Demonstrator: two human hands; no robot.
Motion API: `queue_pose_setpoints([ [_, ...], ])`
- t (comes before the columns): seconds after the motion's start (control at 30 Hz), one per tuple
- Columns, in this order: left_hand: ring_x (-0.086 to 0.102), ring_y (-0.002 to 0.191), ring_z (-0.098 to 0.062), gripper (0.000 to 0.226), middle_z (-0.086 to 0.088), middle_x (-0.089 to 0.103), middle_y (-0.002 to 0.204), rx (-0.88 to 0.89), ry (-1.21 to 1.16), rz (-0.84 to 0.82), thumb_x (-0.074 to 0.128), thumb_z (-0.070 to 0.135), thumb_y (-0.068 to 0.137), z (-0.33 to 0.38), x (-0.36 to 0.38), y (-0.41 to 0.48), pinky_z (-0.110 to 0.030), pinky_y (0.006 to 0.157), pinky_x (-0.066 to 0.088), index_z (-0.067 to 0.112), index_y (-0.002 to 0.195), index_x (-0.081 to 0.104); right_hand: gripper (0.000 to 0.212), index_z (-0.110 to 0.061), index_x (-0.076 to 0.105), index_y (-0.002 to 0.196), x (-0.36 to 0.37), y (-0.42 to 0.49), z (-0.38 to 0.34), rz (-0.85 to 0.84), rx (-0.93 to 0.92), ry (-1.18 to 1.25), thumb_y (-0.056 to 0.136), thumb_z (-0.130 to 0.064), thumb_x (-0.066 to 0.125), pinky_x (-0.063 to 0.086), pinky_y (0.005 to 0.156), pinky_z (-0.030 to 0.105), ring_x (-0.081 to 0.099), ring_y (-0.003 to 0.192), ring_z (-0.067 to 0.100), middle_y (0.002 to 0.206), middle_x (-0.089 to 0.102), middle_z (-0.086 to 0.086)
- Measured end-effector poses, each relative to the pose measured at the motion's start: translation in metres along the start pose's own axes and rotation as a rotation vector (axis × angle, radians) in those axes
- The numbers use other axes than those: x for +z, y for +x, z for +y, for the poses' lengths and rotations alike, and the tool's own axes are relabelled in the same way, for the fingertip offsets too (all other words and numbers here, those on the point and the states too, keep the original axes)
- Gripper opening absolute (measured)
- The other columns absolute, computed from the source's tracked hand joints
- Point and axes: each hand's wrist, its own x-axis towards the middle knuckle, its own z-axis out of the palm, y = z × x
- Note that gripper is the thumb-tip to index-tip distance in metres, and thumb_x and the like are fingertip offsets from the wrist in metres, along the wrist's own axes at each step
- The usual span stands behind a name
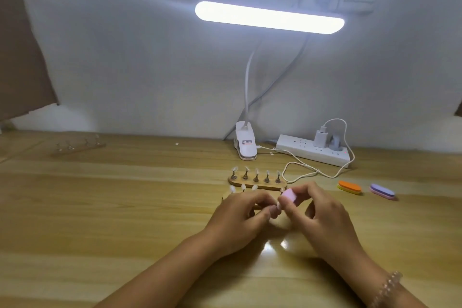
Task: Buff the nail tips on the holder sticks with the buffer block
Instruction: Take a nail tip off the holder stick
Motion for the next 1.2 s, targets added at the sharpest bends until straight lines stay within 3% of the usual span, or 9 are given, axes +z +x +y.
queue_pose_setpoints([
  [0.07, 0.057, 0.069, -0.001, 0.012, 0.019, 0.067, 0.085, 0.011, 0.004, 0.016, 0.059, 0.033, 0.095, 0.002, 0.001, 0.000, -0.032, 0.065, 0.047, 0.027, 0.098, 0.070, 0.025, -0.029, 0.061, 0.091, -0.002, 0.000, 0.002, 0.060, -0.007, 0.035, 0.077, -0.048, 0.068, 0.049, 0.061, 0.036, 0.054, 0.059, 0.012, 0.083, 0.063, -0.016],
  [0.17, 0.050, 0.062, 0.001, 0.019, 0.024, 0.061, 0.082, 0.028, 0.106, 0.037, 0.053, 0.038, 0.091, 0.003, 0.002, -0.001, -0.026, 0.060, 0.040, 0.032, 0.100, 0.068, 0.029, -0.031, 0.059, 0.093, 0.003, -0.006, -0.004, -0.036, -0.088, -0.009, 0.076, -0.052, 0.069, 0.047, 0.055, 0.030, 0.055, 0.058, 0.012, 0.082, 0.061, -0.018],
  [0.33, 0.052, 0.056, 0.001, 0.007, 0.025, 0.065, 0.086, 0.039, 0.209, 0.187, 0.061, 0.026, 0.090, 0.012, 0.000, 0.005, -0.029, 0.063, 0.047, 0.033, 0.092, 0.062, 0.040, -0.027, 0.063, 0.089, -0.003, 0.007, 0.011, 0.138, 0.185, 0.219, 0.074, -0.064, 0.056, 0.048, 0.065, 0.035, 0.059, 0.068, 0.015, 0.085, 0.067, -0.009],
  [0.43, 0.050, 0.056, -0.002, 0.010, 0.023, 0.062, 0.075, -0.011, 0.304, 0.263, 0.062, 0.024, 0.090, 0.017, -0.004, 0.018, -0.026, 0.063, 0.040, 0.034, 0.092, 0.061, 0.042, -0.028, 0.062, 0.090, -0.004, 0.008, 0.015, 0.140, 0.275, 0.288, 0.076, -0.066, 0.050, 0.048, 0.068, 0.034, 0.061, 0.074, 0.016, 0.090, 0.067, -0.010],
  [0.6, 0.051, 0.085, -0.005, 0.006, 0.020, 0.067, 0.099, -0.046, 0.387, 0.191, 0.058, 0.032, 0.090, 0.018, -0.008, 0.033, -0.032, 0.076, 0.043, 0.036, 0.093, 0.055, 0.050, -0.028, 0.061, 0.094, 0.001, 0.009, 0.015, 0.087, 0.293, 0.267, 0.069, -0.070, 0.050, 0.054, 0.073, 0.044, 0.061, 0.072, 0.014, 0.091, 0.067, -0.010],
  [0.77, 0.040, 0.113, -0.011, 0.002, 0.017, 0.058, 0.115, -0.150, 0.514, 0.004, 0.061, 0.039, 0.088, 0.014, -0.008, 0.050, -0.033, 0.082, 0.018, 0.037, 0.088, 0.061, 0.052, -0.027, 0.061, 0.093, 0.000, 0.009, 0.018, 0.084, 0.295, 0.275, 0.067, -0.071, 0.052, 0.054, 0.076, 0.045, 0.062, 0.076, 0.014, 0.089, 0.068, -0.009],
  [1.0, 0.036, 0.111, -0.015, 0.016, 0.012, 0.049, 0.106, -0.158, 0.627, -0.047, 0.060, 0.045, 0.085, 0.011, -0.005, 0.056, -0.034, 0.079, 0.012, 0.037, 0.098, 0.064, 0.029, -0.024, 0.062, 0.094, 0.004, 0.010, 0.023, 0.066, 0.276, 0.244, 0.082, -0.050, 0.064, 0.052, 0.079, 0.037, 0.062, 0.080, 0.011, 0.089, 0.068, -0.008],
  [1.1, 0.032, 0.109, -0.012, 0.033, 0.013, 0.045, 0.105, -0.096, 0.643, -0.007, 0.060, 0.060, 0.081, 0.016, 0.002, 0.055, -0.033, 0.081, 0.012, 0.036, 0.104, 0.063, 0.026, -0.025, 0.061, 0.093, 0.004, 0.011, 0.024, 0.076, 0.279, 0.260, 0.084, -0.049, 0.063, 0.052, 0.080, 0.035, 0.062, 0.082, 0.010, 0.089, 0.069, -0.009],
  [1.2, 0.031, 0.112, -0.012, 0.030, 0.014, 0.045, 0.110, -0.046, 0.696, 0.052, 0.061, 0.058, 0.084, 0.022, 0.010, 0.054, -0.031, 0.080, 0.009, 0.036, 0.103, 0.066, 0.025, -0.025, 0.062, 0.092, 0.004, 0.011, 0.024, 0.082, 0.282, 0.275, 0.085, -0.048, 0.063, 0.052, 0.081, 0.035, 0.063, 0.083, 0.010, 0.089, 0.069, -0.010],
])
